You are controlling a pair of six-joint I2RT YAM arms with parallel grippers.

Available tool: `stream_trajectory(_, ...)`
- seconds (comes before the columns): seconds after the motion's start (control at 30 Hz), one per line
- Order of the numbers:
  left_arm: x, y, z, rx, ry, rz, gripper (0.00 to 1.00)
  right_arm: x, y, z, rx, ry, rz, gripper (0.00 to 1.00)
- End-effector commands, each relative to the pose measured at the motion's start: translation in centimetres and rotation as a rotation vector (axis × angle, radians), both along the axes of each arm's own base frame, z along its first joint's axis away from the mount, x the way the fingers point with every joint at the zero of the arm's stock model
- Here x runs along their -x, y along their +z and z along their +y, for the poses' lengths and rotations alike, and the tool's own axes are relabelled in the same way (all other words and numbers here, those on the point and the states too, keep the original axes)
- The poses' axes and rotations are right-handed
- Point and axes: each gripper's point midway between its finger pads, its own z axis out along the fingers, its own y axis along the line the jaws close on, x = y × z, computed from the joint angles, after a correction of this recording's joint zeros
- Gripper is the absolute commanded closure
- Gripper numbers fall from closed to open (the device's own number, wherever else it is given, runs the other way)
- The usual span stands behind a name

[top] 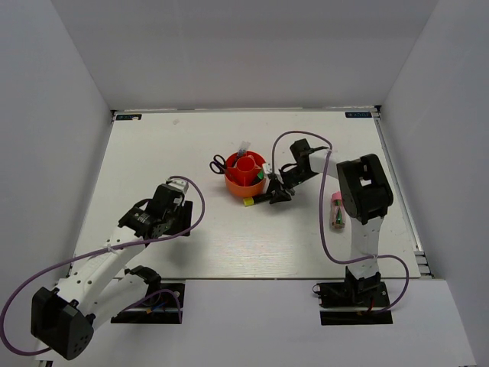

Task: Sort the stationery into containers
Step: Pick up the pen from the center of the board, then place the pen in the storage box.

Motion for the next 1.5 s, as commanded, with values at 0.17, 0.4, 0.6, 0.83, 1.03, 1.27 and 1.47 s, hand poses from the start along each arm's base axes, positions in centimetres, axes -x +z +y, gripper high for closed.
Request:
stream_trajectory(0.17, -0.2, 0.5, 0.0, 0.013, 0.003, -0.023, 0.31, 0.6, -2.2, -0.9, 0.106, -0.007, -0.037, 0.67)
stream_trajectory(0.4, -0.1, 0.6, 0.0, 0.018, 0.001, -0.029, 0.31, 1.1, -2.9, -2.4, 0.151, 0.006, -0.114, 1.0)
stream_trajectory(0.6, -0.2, 0.8, -0.1, 0.025, 0.001, -0.033, 0.31, 2.8, -0.5, -4.1, 0.188, 0.027, -0.156, 1.0)
stream_trajectory(0.83, -0.1, 1.0, -0.2, 0.038, -0.002, -0.047, 0.31, 3.3, 3.6, -5.1, 0.199, 0.002, -0.251, 1.0)
stream_trajectory(1.03, -0.1, 1.1, -0.3, 0.046, -0.005, -0.049, 0.31, 2.2, 6.4, -6.1, 0.243, -0.069, -0.314, 1.0)
stream_trajectory(1.27, -0.1, 1.2, -0.4, 0.053, -0.008, -0.054, 0.31, 0.8, 10.5, -6.3, 0.25, -0.109, -0.437, 1.0)
stream_trajectory(1.47, -0.2, 1.5, -0.5, 0.063, -0.012, -0.063, 0.31, -0.6, 15.3, -6.3, 0.274, -0.131, -0.502, 1.0)
